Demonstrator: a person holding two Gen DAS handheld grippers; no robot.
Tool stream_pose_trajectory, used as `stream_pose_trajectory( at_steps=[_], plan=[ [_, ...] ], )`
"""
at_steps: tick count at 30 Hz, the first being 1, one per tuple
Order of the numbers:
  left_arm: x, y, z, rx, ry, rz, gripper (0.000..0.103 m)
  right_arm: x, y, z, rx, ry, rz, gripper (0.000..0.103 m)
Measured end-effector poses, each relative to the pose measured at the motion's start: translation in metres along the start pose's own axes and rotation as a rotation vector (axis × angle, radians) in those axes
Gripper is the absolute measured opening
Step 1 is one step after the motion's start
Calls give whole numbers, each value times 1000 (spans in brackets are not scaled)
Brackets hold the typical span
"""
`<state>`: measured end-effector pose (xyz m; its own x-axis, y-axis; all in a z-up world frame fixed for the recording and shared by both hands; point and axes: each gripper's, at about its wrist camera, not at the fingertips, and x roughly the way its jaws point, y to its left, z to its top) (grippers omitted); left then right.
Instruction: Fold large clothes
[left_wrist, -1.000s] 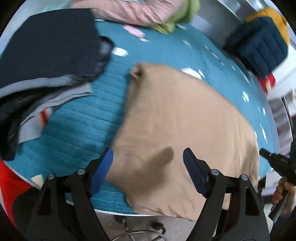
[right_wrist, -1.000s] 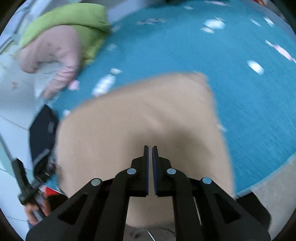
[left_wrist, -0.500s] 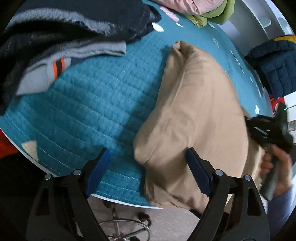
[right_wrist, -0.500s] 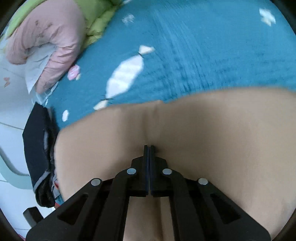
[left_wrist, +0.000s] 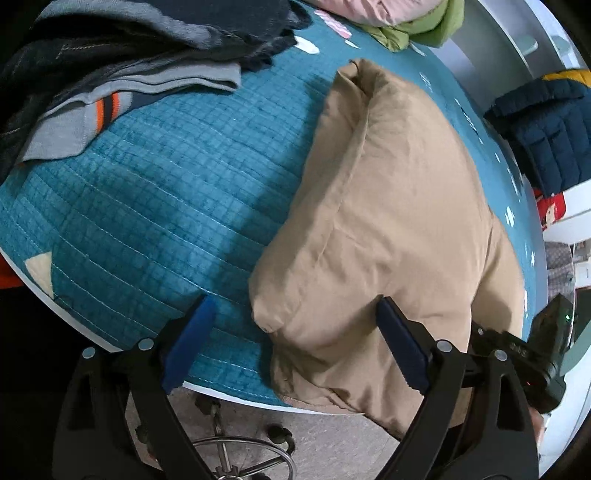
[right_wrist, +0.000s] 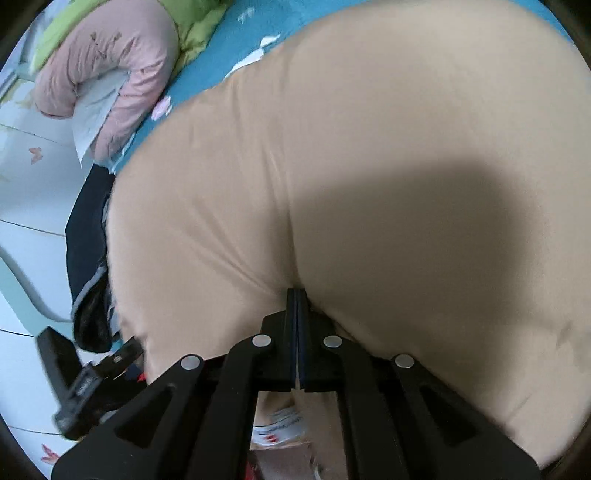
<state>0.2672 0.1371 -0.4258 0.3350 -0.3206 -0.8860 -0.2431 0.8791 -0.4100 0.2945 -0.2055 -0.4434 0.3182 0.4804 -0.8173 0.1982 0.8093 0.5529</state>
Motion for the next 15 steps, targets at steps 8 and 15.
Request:
stream_pose_trajectory(
  at_steps=[8, 15],
  plan=[
    [7, -13, -7, 13, 33, -1, 89, -6, 6, -29, -38, -6, -57, 0],
    [16, -36, 0, 38, 77, -21, 80, -22, 26, -42, -143, -111, -76, 7]
  ],
)
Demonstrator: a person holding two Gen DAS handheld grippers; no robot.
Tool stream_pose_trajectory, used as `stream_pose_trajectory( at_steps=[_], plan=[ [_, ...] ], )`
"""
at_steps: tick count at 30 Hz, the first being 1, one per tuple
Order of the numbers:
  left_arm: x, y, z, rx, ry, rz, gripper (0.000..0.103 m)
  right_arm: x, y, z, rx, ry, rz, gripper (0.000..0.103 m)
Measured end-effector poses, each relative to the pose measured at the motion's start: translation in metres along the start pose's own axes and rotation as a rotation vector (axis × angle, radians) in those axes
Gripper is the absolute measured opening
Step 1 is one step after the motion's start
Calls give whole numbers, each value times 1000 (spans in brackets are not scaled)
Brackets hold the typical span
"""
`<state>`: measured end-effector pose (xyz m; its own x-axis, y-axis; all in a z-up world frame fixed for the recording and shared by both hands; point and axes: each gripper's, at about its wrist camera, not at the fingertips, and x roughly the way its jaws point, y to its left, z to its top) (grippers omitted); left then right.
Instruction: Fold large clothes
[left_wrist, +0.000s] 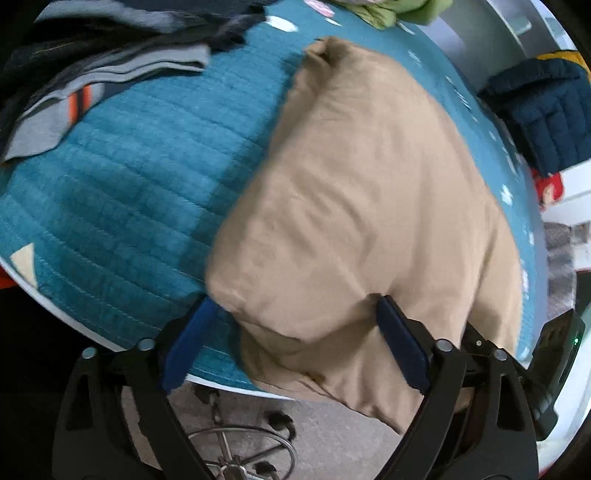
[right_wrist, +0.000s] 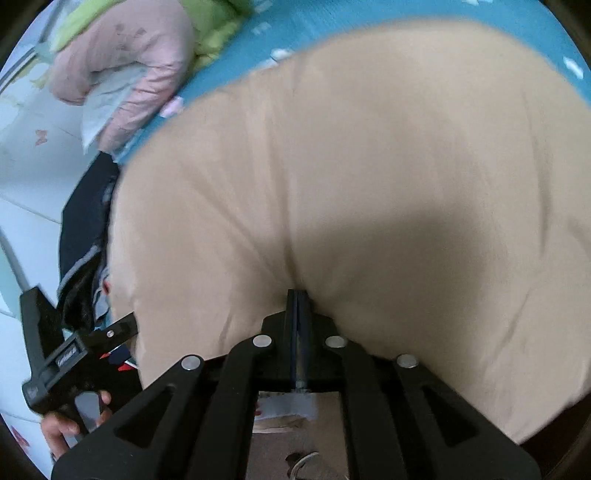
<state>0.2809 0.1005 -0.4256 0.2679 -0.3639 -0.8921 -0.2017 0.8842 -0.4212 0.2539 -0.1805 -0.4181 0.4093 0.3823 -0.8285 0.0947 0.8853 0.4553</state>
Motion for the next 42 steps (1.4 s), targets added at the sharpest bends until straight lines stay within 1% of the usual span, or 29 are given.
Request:
stream_pose_trajectory(
  at_steps=[2, 4, 5, 6, 7, 8, 10, 11, 12, 13, 15, 17, 18, 20, 23, 26, 27, 28, 31, 32, 33, 34, 35, 37, 39, 40, 42],
  plan=[
    [2, -9, 2, 27, 21, -16, 67, -11, 14, -8, -73, -43, -11, 8],
    [6, -16, 3, 46, 31, -12, 61, -15, 29, -16, -144, -62, -29, 9],
    [6, -18, 4, 56, 34, -16, 51, -17, 36, -20, -186, -79, -33, 10],
    [6, -20, 5, 67, 30, -20, 44, -17, 42, -23, -212, -88, -37, 13],
    [2, -24, 7, 97, 21, -22, 31, -20, 51, -29, -260, -112, -49, 18],
    [-3, -27, 7, 121, 6, -27, 23, -24, 60, -35, -301, -142, -52, 21],
    [-20, -36, 11, 154, -30, -66, 22, -32, 74, -44, -370, -204, -54, 33],
    [-25, -38, 12, 155, -41, -82, 22, -34, 77, -47, -390, -227, -51, 45],
    [-32, -42, 15, 157, -52, -102, 22, -39, 85, -53, -416, -268, -44, 52],
    [-38, -47, 17, 163, -60, -122, 22, -43, 93, -58, -438, -300, -28, 57],
    [-46, -56, 21, 170, -67, -158, 22, -44, 105, -65, -481, -321, 5, 65],
    [-51, -66, 24, 173, -63, -186, 22, -40, 120, -71, -558, -335, -2, 68],
    [-52, -71, 26, 175, -53, -202, 22, -37, 126, -73, -594, -349, -21, 68],
    [-52, -73, 27, 179, -32, -219, 22, -28, 136, -74, -640, -360, -32, 69],
    [-53, -72, 32, 170, -8, -243, 22, -16, 148, -73, -682, -373, -41, 69],
    [-52, -71, 37, 145, 12, -285, 22, -2, 161, -72, -720, -402, -73, 69],
    [-52, -69, 37, 141, 19, -296, 22, 2, 163, -69, -724, -409, -87, 69],
    [-51, -70, 38, 133, 32, -311, 22, 7, 167, -67, -730, -419, -119, 69],
    [-53, -65, 41, 131, 43, -330, 22, 20, 176, -58, -754, -428, -178, 68],
    [-54, -62, 41, 125, 42, -337, 22, 25, 181, -56, -778, -422, -198, 57],
    [-54, -60, 43, 119, 43, -345, 22, 29, 183, -54, -792, -410, -208, 37],
    [-55, -58, 45, 115, 41, -343, 23, 33, 185, -51, -799, -399, -220, 24],
    [-56, -56, 46, 116, 36, -346, 23, 34, 183, -47, -788, -385, -207, 21],
    [-62, -50, 47, 98, 28, -392, 26, 31, 181, -41, -759, -375, -180, 17],
    [-73, -45, 49, 81, 7, -515, 32, 21, 174, -32, -702, -374, -132, 16],
    [-81, -42, 50, 76, -14, -567, 34, 14, 168, -24, -645, -365, -88, 16],
    [-98, -37, 50, 84, -73, -620, 34, -1, 158, -13, -558, -369, -28, 16]
  ],
)
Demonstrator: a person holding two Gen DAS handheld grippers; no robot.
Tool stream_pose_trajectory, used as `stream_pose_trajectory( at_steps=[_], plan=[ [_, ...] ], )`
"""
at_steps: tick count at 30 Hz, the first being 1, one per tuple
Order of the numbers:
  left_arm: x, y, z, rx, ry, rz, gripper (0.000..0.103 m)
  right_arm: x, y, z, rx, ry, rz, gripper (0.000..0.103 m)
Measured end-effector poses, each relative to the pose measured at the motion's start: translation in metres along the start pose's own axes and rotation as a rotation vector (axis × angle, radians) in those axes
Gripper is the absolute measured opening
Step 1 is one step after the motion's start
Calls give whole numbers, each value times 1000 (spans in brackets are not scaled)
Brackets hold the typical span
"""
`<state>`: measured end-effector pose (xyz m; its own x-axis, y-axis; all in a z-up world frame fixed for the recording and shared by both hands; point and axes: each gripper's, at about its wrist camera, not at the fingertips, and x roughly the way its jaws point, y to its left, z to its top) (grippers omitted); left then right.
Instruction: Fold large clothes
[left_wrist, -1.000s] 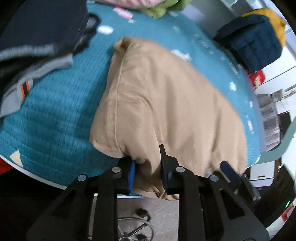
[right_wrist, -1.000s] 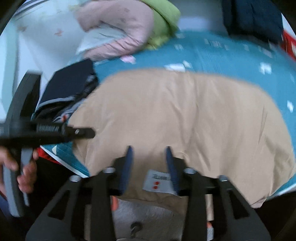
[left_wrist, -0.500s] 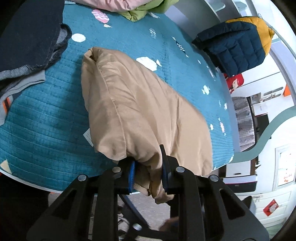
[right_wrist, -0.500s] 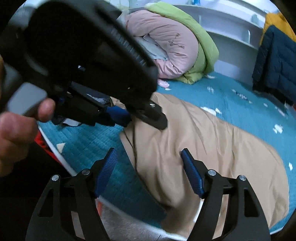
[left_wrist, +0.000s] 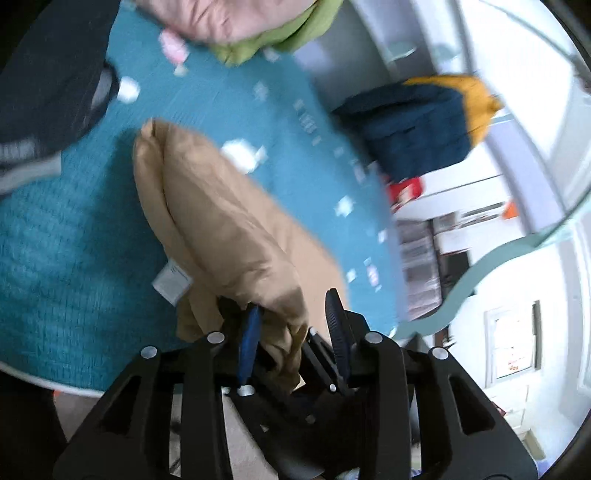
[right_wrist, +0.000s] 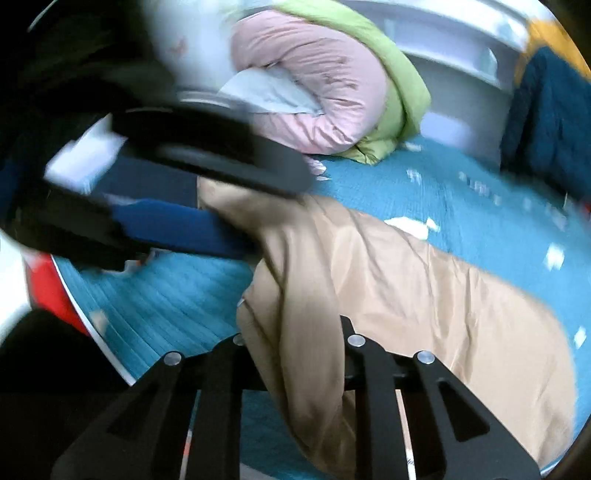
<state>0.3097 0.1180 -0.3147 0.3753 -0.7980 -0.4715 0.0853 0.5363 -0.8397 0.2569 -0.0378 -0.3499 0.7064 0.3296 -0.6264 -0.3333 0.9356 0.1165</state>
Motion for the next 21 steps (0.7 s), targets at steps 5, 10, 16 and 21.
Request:
stream_pose_trajectory(
  at_steps=[5, 10, 16, 21],
  plan=[
    [-30, -8, 6, 15, -148, 23, 36, -32, -78, 10, 414, -61, 141, 16],
    [33, -16, 3, 129, -18, 356, 39, -73, -145, 8, 668, -157, 133, 16],
    [136, -51, -17, 192, 109, 350, 41, -119, -204, -26, 864, -222, 59, 16],
    [200, -96, -40, 325, 193, 317, 41, -145, -243, -76, 1044, -247, -7, 17]
  ],
)
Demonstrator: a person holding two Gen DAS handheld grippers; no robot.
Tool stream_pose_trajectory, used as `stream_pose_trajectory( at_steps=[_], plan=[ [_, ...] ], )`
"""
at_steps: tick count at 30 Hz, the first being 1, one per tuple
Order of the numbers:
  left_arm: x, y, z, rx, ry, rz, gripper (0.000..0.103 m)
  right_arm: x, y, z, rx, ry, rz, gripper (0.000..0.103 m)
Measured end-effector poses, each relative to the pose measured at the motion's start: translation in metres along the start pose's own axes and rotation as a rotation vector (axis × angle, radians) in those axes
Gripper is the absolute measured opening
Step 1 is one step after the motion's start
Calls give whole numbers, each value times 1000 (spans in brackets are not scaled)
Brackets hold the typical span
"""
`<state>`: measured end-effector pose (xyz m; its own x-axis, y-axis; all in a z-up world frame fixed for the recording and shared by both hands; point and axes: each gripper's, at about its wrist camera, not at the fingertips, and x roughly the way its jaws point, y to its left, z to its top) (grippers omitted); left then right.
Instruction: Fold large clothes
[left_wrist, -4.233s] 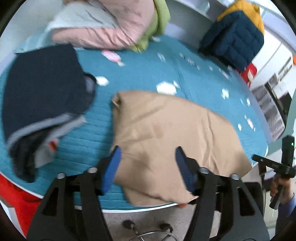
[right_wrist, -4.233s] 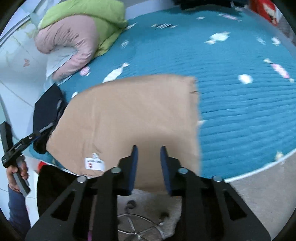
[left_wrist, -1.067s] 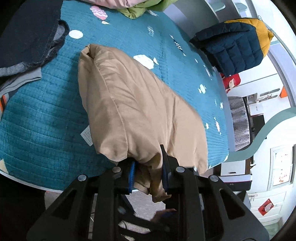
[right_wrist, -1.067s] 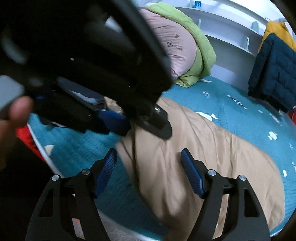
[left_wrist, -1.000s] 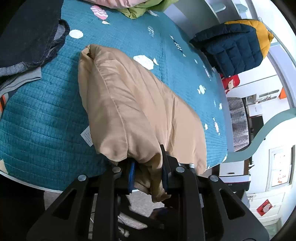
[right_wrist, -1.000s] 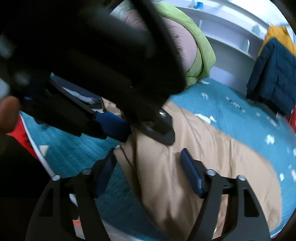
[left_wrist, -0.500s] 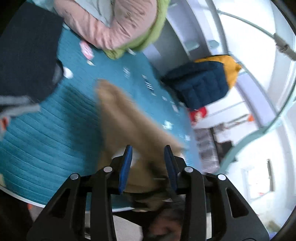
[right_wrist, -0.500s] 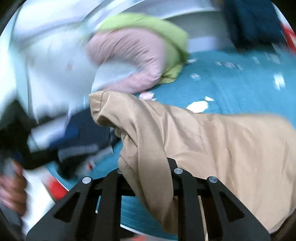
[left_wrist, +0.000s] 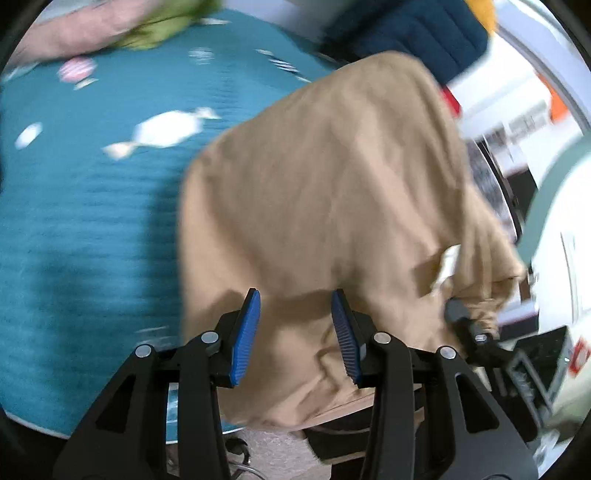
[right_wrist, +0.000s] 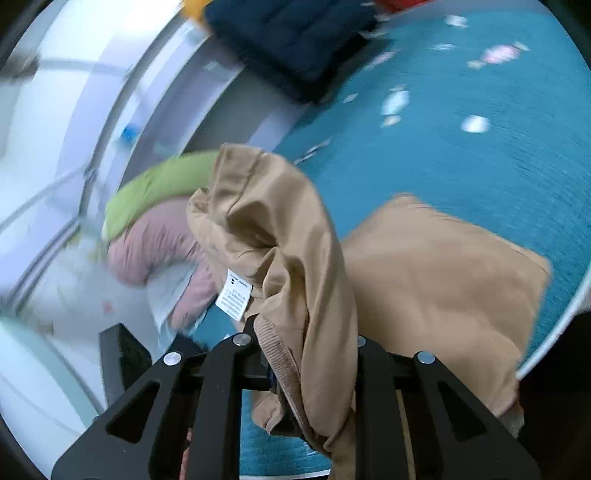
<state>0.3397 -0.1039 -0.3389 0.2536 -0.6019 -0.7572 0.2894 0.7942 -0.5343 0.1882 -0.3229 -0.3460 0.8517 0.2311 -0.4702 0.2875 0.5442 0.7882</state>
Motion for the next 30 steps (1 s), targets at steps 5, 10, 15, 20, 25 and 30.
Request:
stream_pose_trajectory(
  at_steps=[5, 10, 15, 20, 25, 30],
  plan=[
    [41, -41, 0, 99, 83, 17, 42, 3, -59, -2, 185, 48, -157, 26],
    [66, -57, -7, 142, 127, 64, 48, -12, -61, 7, 87, 86, -278, 48],
    [76, -68, -13, 182, 138, 83, 48, -23, -49, 36, -55, 100, -343, 74],
    [78, -76, -13, 187, 144, 71, 51, 12, -81, 31, 22, 283, -358, 81],
    [82, -72, -10, 178, 163, 65, 51, 33, -110, 17, 164, 374, -282, 83],
    [85, -71, -6, 170, 173, 61, 51, 43, -136, 3, 327, 429, -198, 91]
  ],
)
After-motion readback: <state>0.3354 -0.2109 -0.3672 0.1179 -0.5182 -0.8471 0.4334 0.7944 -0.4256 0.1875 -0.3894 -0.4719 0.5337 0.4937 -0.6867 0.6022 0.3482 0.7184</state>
